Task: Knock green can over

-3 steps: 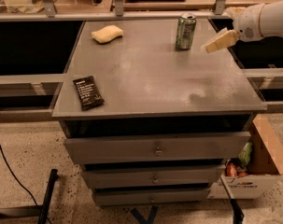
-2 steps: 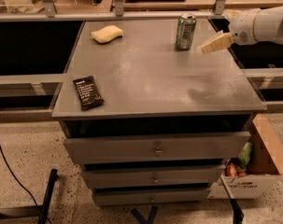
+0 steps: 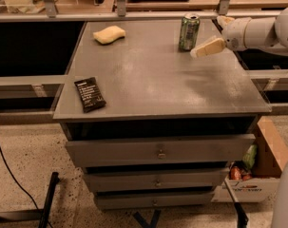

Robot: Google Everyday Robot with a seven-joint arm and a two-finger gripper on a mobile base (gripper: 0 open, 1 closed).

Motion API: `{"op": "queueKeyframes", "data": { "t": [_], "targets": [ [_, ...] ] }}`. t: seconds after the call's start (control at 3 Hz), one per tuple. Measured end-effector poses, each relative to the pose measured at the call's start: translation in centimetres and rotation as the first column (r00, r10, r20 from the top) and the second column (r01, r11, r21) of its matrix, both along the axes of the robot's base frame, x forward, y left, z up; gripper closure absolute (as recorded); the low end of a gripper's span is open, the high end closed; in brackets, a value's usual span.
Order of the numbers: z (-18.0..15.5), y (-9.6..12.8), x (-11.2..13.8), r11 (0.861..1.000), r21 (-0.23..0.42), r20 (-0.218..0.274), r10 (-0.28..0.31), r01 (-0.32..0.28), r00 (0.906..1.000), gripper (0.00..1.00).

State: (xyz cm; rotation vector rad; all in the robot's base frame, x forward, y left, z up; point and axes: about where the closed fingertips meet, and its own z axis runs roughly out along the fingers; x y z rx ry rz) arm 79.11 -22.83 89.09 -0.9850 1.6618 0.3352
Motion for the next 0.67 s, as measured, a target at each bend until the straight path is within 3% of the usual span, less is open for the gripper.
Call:
{"op": "queueKeyframes", "data": {
  "t": [0.67],
  "targets": [
    [-1.1,0.9,3.5,0.993,0.114,0.036,-0.008,0.003,0.9993,0.00]
  ]
}}
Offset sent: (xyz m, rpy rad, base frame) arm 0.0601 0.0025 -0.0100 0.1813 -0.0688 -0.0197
